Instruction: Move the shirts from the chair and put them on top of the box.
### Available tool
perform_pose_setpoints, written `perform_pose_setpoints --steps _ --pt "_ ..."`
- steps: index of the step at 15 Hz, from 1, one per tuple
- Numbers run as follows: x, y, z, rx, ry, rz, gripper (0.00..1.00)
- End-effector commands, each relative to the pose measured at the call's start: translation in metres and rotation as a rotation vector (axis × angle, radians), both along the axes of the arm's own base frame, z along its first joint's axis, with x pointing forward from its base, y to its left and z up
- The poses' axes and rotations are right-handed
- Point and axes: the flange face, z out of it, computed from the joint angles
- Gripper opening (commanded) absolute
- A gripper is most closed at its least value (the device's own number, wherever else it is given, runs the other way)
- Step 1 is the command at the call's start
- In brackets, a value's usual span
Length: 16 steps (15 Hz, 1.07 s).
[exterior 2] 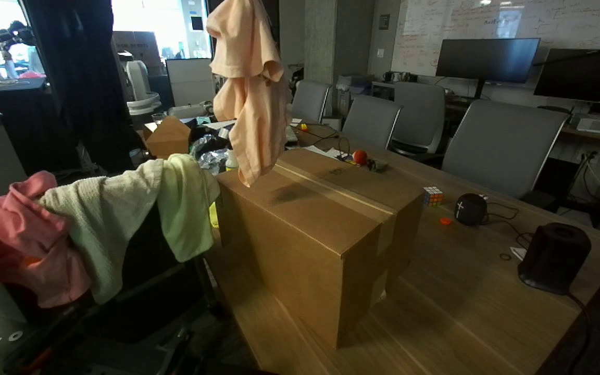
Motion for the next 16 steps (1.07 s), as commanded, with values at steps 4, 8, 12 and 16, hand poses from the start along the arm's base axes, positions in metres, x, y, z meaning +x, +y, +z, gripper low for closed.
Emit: perform_pose_setpoints --steps 4,8,12,16 --pt "0.02 -0.026 0.022 0.11 0.024 -0.108 0.03" --pt "0.029 -0.043 0.023 0.17 0.04 -0.175 0.03" --pt "0.037 -0.057 0.025 0.24 0.05 -0.226 0.03" --pt "0.039 -0.065 0.029 0.266 0.026 -0.199 0.32"
